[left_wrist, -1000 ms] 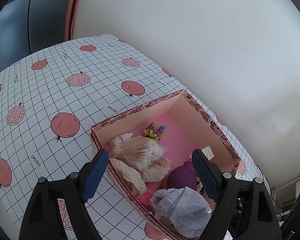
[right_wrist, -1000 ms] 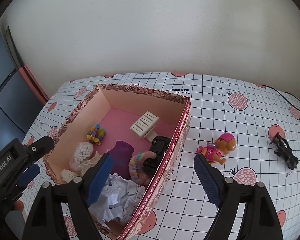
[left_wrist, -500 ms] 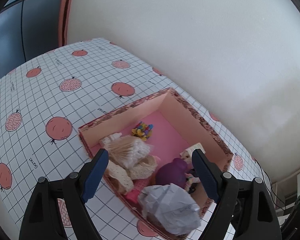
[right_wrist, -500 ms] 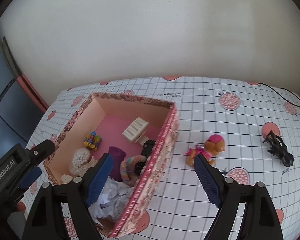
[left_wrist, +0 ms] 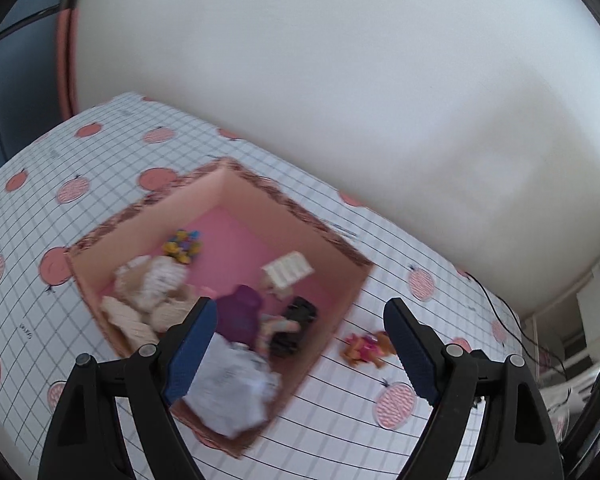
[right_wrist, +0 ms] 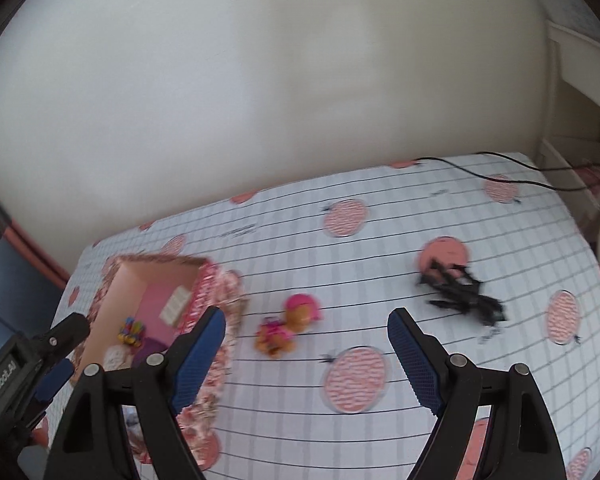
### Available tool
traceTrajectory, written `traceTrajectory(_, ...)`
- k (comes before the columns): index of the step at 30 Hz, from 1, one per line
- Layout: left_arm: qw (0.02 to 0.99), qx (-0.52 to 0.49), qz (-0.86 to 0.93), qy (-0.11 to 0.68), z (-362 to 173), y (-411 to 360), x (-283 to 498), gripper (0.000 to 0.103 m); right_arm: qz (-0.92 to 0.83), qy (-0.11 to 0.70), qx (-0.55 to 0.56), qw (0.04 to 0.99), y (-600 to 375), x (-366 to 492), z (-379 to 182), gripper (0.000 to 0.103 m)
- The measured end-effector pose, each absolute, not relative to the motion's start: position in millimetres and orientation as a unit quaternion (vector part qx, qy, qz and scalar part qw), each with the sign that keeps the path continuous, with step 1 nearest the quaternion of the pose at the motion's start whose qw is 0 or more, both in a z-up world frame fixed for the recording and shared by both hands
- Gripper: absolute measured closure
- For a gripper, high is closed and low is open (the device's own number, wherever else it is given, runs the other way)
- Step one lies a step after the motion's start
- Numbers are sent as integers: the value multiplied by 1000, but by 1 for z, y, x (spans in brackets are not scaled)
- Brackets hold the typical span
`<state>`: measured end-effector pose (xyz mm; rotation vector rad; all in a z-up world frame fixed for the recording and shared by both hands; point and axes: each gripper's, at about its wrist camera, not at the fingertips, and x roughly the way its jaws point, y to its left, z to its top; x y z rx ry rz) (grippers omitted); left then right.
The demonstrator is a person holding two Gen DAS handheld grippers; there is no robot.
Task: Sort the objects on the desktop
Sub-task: 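Move both grippers toward the puppy figure and black toy figure, then close the left gripper on the puppy while the right grips the black figure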
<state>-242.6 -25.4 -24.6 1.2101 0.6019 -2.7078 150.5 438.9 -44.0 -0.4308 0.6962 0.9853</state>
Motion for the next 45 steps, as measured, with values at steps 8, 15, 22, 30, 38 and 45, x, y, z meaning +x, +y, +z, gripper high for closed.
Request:
traceTrajectory(8,7,419,-894,157,-30,37,-250,17,424,326,-179,826,405,199,-20,17)
traceTrajectory(15,-23,443,-890,109,-47,81,-261,17,387,329,-172,844,388,237,-13,17)
traceTrajectory(22,-43,482,-874,48,-82,114,-282,17,367,353,-213,834,398,257,-47,17)
traceTrajectory(30,-53,521,-852,-7,-121,134,-310,17,336,338,-335,813,417,260,-96,17)
traceTrajectory(38,-50,531,-844,-55,-143,133,-326,17,333,298,-409,796,436,273,-113,17)
traceTrajectory(45,-57,532,-842,-71,-155,136,-334,17,340,314,-391,796,446,289,-119,17)
